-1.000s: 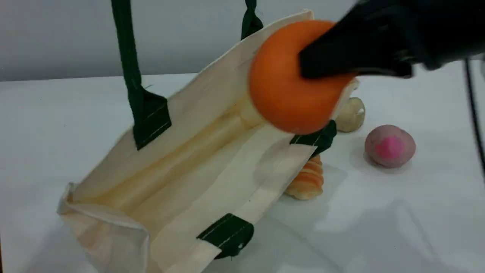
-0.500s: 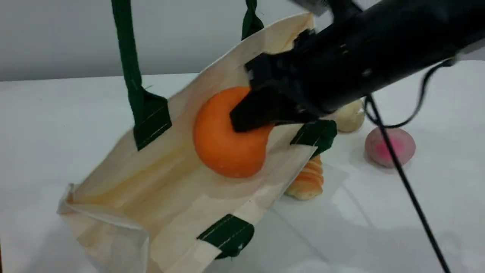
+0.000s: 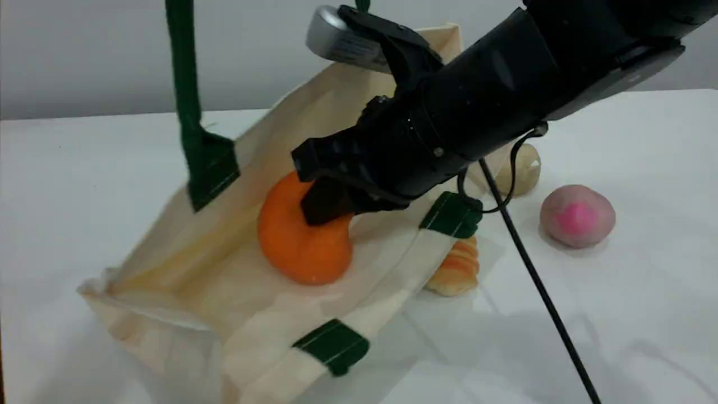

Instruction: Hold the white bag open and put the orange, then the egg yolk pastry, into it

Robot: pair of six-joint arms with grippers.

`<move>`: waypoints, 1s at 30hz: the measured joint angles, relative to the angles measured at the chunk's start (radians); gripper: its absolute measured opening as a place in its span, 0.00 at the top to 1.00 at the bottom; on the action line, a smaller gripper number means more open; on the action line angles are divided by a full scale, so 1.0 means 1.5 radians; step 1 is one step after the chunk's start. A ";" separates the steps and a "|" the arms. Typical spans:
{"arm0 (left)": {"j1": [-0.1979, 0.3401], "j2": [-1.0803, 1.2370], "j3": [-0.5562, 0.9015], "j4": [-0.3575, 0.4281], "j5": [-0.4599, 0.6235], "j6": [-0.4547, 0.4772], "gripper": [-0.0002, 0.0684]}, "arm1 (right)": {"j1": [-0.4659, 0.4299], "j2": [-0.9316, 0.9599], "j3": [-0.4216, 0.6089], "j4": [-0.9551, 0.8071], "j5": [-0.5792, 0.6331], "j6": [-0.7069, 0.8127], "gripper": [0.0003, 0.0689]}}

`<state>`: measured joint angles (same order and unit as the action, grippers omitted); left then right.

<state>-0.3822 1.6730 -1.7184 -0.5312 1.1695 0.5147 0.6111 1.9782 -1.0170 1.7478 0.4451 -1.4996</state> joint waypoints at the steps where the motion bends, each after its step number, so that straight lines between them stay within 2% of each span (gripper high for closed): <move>1: 0.000 0.000 0.000 -0.002 0.000 0.000 0.90 | 0.000 0.000 -0.001 0.000 -0.001 0.000 0.94; 6: 0.000 0.000 0.000 -0.029 -0.001 0.004 0.90 | 0.004 0.000 -0.005 -0.001 0.010 0.000 0.91; 9: 0.000 0.000 0.000 -0.027 0.000 0.004 0.90 | 0.006 0.000 -0.005 -0.003 0.016 -0.003 0.86; 12: 0.000 0.000 0.000 -0.025 0.001 0.011 0.90 | 0.006 -0.001 -0.005 -0.003 0.016 -0.003 0.73; 17: 0.000 0.000 0.000 0.010 0.002 0.011 0.90 | 0.006 -0.004 -0.005 -0.002 0.032 -0.008 0.41; 21: 0.000 -0.001 0.000 0.025 0.003 0.010 0.90 | 0.005 -0.021 -0.005 -0.011 0.051 0.007 0.25; 25: 0.000 -0.001 0.000 0.095 -0.004 -0.028 0.90 | -0.002 -0.065 -0.005 -0.100 0.056 0.075 0.22; 30: 0.001 -0.001 0.000 0.173 -0.007 -0.052 0.90 | -0.043 -0.142 -0.005 -0.241 0.059 0.186 0.22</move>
<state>-0.3810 1.6722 -1.7184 -0.2721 1.1595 0.4366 0.5464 1.7654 -1.0243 1.3862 0.5339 -1.2207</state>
